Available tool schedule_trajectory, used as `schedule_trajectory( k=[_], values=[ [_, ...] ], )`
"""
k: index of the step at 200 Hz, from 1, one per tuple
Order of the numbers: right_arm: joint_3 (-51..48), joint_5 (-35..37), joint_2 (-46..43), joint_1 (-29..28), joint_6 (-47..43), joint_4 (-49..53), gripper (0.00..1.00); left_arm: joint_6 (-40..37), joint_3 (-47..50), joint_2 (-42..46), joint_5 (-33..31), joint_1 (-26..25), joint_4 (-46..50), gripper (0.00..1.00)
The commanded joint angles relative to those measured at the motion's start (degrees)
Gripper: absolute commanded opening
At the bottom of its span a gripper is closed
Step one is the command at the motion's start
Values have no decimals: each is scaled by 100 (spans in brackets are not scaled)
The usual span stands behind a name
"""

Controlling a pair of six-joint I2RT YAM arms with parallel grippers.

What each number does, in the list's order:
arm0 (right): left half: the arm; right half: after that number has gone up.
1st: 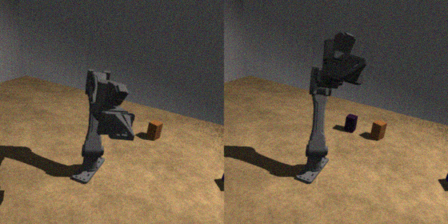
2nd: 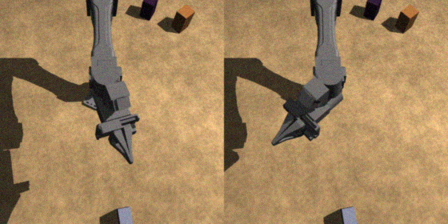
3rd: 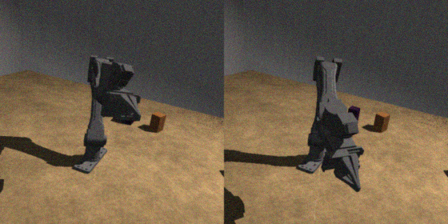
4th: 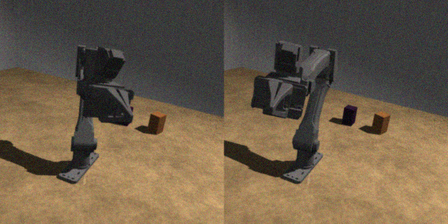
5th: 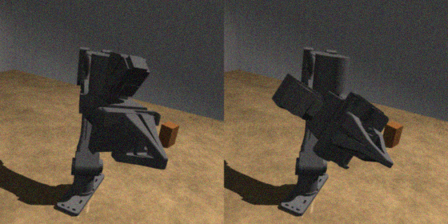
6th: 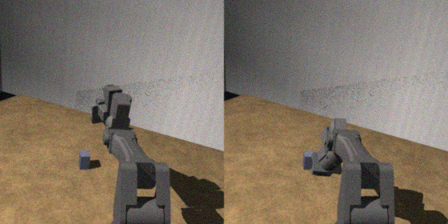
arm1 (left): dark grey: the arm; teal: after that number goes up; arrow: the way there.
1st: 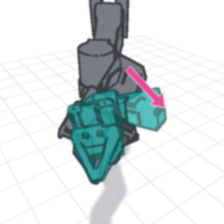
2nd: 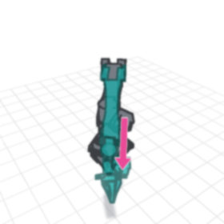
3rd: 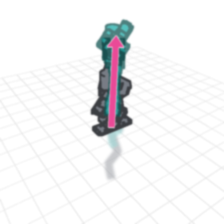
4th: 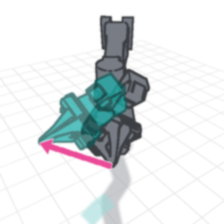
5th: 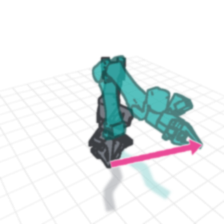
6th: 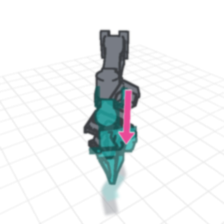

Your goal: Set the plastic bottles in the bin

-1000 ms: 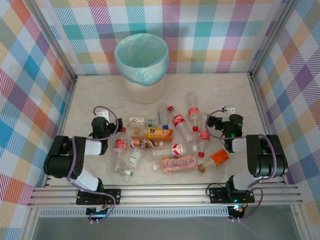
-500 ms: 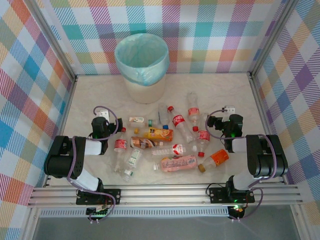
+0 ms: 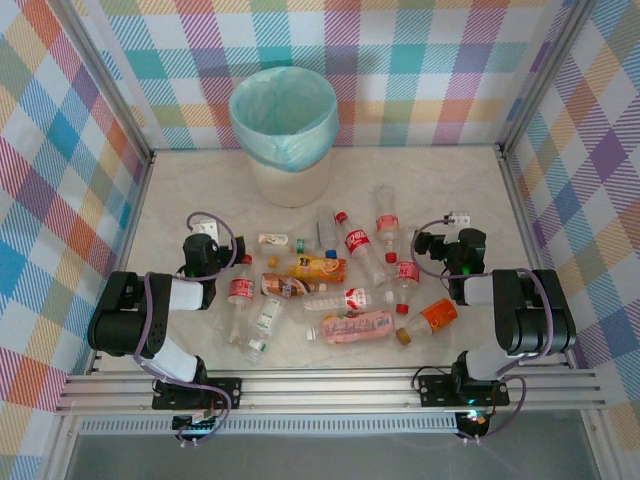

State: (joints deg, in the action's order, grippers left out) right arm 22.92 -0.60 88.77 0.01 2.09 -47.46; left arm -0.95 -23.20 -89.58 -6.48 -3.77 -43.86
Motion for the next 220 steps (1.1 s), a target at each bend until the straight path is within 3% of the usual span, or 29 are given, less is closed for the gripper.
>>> schedule_trajectory(
  k=[1, 35, 92, 128, 182, 220],
  values=[
    [65, 7, -248, -1, -71, 115, 99, -3, -177, 159, -46, -18, 29, 100],
    [475, 166, -1275, -1, 79, 1782, 97, 25, -293, 841, -246, -36, 789, 99],
    [1823, 133, -2887, -3, 1177, 5245, 93, 161, -515, 2698, -622, -261, 2469, 96],
    [2641, -715, -3045, -94, 1679, 7210, 88, 797, -1072, 3962, -218, -488, 4139, 92],
    [2756, -1317, -2840, -223, 1767, 8605, 76, 1397, -1197, 5204, 540, -1640, 4981, 85],
    [2817, -1390, -2190, -492, 1687, 8675, 73, 1219, -1545, 4832, -33, -3168, 5300, 84]
  ],
)
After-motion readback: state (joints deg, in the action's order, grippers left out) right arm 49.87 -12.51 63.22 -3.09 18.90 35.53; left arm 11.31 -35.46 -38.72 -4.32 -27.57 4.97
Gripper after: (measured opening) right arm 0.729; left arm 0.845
